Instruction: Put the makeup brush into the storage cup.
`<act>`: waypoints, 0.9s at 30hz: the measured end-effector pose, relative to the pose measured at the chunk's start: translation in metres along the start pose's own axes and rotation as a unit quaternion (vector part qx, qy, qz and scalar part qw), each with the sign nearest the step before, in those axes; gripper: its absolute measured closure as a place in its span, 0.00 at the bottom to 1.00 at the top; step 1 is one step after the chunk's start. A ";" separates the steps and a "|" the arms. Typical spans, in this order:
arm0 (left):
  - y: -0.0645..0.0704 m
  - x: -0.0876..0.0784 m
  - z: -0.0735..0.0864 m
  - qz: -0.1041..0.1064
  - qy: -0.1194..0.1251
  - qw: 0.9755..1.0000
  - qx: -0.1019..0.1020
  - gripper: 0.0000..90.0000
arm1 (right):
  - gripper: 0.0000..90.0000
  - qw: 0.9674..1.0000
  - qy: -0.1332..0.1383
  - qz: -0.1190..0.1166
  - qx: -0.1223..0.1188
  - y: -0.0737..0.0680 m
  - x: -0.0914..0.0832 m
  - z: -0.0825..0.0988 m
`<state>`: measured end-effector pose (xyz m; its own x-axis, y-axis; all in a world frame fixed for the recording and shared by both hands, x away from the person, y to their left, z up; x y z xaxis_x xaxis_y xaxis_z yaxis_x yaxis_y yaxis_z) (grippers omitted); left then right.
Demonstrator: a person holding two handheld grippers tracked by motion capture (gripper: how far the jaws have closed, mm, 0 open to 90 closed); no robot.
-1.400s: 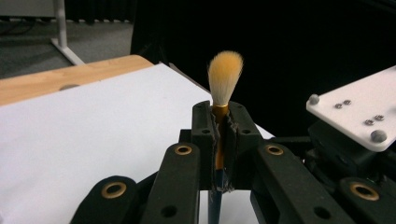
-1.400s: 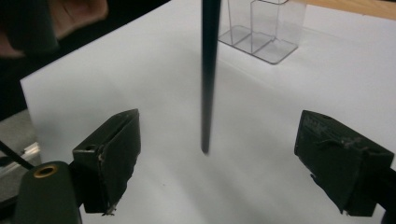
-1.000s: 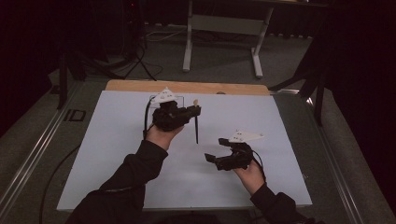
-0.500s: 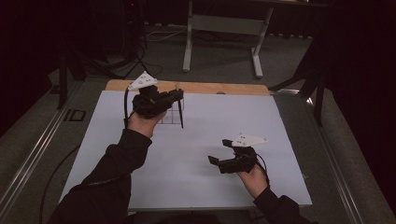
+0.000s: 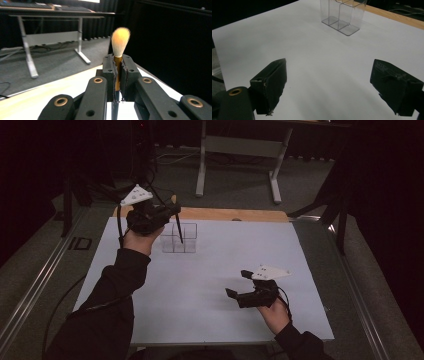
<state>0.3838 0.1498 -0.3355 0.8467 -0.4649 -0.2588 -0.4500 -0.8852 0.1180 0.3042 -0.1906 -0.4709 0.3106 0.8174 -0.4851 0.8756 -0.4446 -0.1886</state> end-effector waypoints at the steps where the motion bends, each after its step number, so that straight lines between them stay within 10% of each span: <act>1: -0.002 0.001 0.000 -0.003 0.001 1.000 0.001 0.93 | 0.15 1.000 0.000 0.000 0.000 0.000 0.000 0.000; 27: -0.035 0.062 -0.004 -0.073 0.011 0.997 0.021 0.93 | 0.15 1.000 0.012 -0.003 0.009 0.001 -0.004 -0.002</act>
<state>0.4530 0.1519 -0.3517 0.9096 -0.3319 -0.2500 -0.3329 -0.9421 0.0399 0.3048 -0.1934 -0.4673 0.3148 0.8280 -0.4640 0.8707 -0.4465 -0.2061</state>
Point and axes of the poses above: each handheld gripper's, and its own axes: x roughly forward along the jaws, z roughly out of its underside, y roughly to its right, the point moved 1 cm from there along x, roughly forward along the jaws, and after that the axes turned 11 degrees about -z, right-handed, at the moved point
